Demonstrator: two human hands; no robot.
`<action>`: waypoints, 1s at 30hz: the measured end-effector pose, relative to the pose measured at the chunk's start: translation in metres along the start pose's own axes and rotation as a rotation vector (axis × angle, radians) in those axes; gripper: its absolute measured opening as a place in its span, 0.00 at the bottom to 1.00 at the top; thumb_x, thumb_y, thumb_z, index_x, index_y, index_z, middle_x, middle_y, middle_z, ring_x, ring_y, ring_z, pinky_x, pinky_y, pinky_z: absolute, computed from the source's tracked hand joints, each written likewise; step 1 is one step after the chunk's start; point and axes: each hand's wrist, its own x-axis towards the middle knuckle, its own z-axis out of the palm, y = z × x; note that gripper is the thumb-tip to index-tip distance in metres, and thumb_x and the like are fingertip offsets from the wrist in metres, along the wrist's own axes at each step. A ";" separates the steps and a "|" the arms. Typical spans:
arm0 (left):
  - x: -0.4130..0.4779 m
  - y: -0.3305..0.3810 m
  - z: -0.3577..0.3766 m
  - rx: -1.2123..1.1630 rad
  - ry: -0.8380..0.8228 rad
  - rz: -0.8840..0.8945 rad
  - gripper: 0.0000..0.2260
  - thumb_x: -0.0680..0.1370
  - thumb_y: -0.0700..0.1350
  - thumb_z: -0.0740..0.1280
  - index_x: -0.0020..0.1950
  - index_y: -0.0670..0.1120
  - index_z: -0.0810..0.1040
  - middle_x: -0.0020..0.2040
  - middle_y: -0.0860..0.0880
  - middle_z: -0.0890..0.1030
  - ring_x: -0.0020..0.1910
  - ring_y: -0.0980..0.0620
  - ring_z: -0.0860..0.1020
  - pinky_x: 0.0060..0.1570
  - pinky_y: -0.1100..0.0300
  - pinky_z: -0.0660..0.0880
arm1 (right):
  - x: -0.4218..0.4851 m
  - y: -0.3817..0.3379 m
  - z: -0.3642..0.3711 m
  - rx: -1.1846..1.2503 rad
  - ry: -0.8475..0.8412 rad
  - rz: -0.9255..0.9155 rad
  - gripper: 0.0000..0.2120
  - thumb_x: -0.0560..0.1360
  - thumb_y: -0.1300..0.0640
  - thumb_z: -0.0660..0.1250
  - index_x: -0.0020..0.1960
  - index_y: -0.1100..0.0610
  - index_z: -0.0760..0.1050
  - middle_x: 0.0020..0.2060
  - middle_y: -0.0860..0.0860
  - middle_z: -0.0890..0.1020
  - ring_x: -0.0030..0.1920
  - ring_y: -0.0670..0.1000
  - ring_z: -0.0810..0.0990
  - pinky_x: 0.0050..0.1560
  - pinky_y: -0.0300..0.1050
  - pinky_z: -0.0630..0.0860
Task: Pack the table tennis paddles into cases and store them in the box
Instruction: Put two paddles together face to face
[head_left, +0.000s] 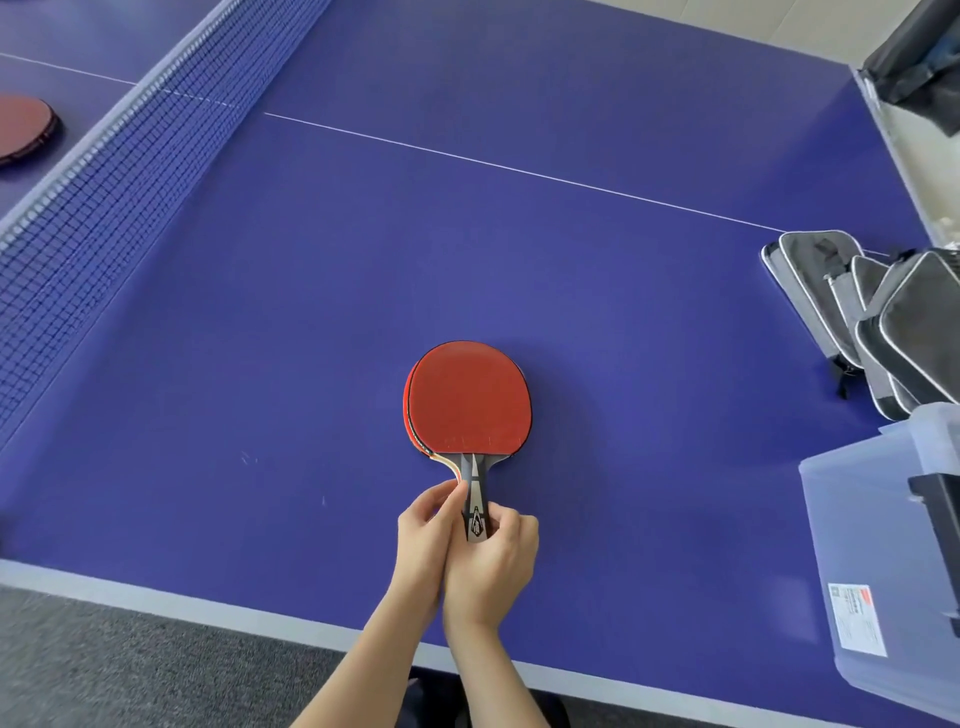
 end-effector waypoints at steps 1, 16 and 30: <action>0.001 0.000 0.000 0.002 0.002 -0.009 0.07 0.77 0.46 0.69 0.44 0.43 0.80 0.35 0.48 0.77 0.32 0.55 0.75 0.32 0.62 0.73 | 0.000 0.001 0.001 -0.003 -0.002 -0.008 0.10 0.67 0.56 0.77 0.41 0.58 0.78 0.36 0.47 0.71 0.39 0.54 0.76 0.35 0.49 0.75; 0.014 0.003 -0.010 0.062 0.068 -0.084 0.12 0.73 0.48 0.74 0.54 0.46 0.81 0.44 0.50 0.86 0.40 0.53 0.83 0.40 0.55 0.81 | 0.025 0.031 -0.030 0.234 -0.250 -0.051 0.11 0.74 0.58 0.69 0.56 0.53 0.76 0.51 0.45 0.75 0.53 0.44 0.76 0.51 0.43 0.76; 0.019 0.015 -0.032 0.109 0.037 -0.074 0.12 0.72 0.48 0.74 0.54 0.51 0.79 0.42 0.51 0.86 0.46 0.49 0.83 0.42 0.51 0.82 | 0.147 -0.013 0.010 0.327 -0.711 0.424 0.24 0.77 0.52 0.67 0.69 0.59 0.67 0.61 0.55 0.78 0.55 0.52 0.80 0.49 0.44 0.80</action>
